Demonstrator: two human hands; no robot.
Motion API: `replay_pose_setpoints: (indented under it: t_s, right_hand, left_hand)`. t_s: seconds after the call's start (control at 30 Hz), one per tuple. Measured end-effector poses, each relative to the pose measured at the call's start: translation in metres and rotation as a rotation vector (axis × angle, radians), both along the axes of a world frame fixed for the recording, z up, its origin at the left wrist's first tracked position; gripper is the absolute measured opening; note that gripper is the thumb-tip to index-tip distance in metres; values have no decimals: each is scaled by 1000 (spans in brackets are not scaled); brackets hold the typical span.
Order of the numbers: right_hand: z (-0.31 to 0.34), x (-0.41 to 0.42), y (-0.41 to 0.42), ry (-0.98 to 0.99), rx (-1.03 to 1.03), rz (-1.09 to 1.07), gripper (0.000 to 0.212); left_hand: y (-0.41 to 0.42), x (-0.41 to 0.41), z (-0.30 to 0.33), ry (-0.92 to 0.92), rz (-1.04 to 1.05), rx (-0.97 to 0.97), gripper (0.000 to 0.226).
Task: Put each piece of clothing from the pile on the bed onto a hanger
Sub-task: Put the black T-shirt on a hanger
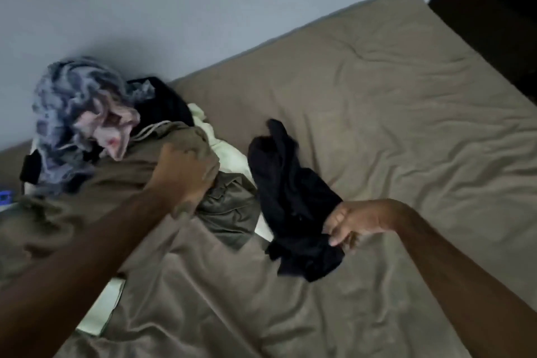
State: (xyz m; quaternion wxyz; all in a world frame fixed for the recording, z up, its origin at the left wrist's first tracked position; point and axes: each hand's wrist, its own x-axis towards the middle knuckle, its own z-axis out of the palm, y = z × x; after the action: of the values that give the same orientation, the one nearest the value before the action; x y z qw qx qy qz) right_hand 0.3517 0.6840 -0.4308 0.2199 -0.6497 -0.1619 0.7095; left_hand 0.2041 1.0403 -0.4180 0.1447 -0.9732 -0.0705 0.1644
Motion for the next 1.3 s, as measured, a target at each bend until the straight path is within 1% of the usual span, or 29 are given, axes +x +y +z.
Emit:
replay_pose_setpoints:
  t_s: [0.03,0.07,0.1,0.13,0.17,0.2,0.23,0.27,0.3,0.4,0.57,0.63,0.67,0.73,0.8,0.9,0.93,0.97,1.0,1.07,1.13,1.17,1.23,1.3]
  right_hand:
    - [-3,2,-3,-54,59,-43,17]
    - [-7,2,-3,-193,146,-160,17]
    - [-13,0,-2,-408,223,-276,18]
    - [-18,-5,2,-591,287,-338,28]
    - [-25,-13,6,-703,326,-320,47]
    - [-35,-22,9,-732,332,-244,67]
    - [-47,-34,12,-751,299,-154,81]
    - [-59,-45,15,-791,261,-80,86]
    - [-70,-52,18,-850,228,-52,86]
    - [-97,-62,26,-990,187,-112,73]
    - [-123,-81,32,-1093,220,-252,50]
    - [-132,-88,36,-1158,229,-318,44]
    - [-135,-88,37,-1199,226,-356,45]
    - [-135,-86,37,-1270,199,-432,45]
    - [-133,-83,35,-1278,179,-530,37]
    - [-118,-85,36,-1177,199,-674,26]
    - [-111,-91,37,-1145,217,-727,20]
    - [-101,-100,38,-1144,234,-773,13]
    - [-89,-112,37,-1177,237,-796,11]
    - [-64,-141,33,-1308,176,-751,16]
    - [-35,-186,27,-1479,21,-647,21]
    - [-21,-209,23,-1564,-53,-613,23]
    - [8,-261,14,-1733,-146,-632,24]
    - [33,-311,6,-1938,-182,-704,26]
  left_hand:
    - [-17,13,-1,-20,-61,-68,35]
    - [-31,24,-9,-42,-127,-116,38]
    - [-44,33,-19,-57,-131,-218,45]
    - [-59,39,-34,-33,-73,-358,53]
    - [-74,41,-49,48,34,-492,64]
    - [-87,41,-67,125,125,-562,76]
    - [-98,40,-86,184,184,-547,84]
    - [-105,39,-106,209,213,-491,87]
    - [-109,39,-121,218,236,-446,87]
    - [-114,39,-147,198,251,-409,88]
    - [-109,30,-178,183,185,-376,96]
    - [-103,27,-192,135,156,-428,92]
    - [-100,28,-195,99,150,-474,90]
    - [-96,27,-195,18,135,-545,93]
    - [-95,26,-188,-63,115,-585,96]
    - [-97,20,-173,-145,132,-675,85]
    - [-96,17,-170,-187,129,-686,83]
    - [-95,14,-164,-232,118,-685,80]
    - [-94,11,-156,-278,101,-676,76]
    - [-89,6,-137,-342,47,-633,59]
    - [-80,-8,-108,-382,-25,-602,36]
    - [-76,-16,-93,-396,-55,-624,28]
    - [-74,-37,-62,-434,-127,-761,21]
    - [-81,-60,-30,-455,-165,-996,20]
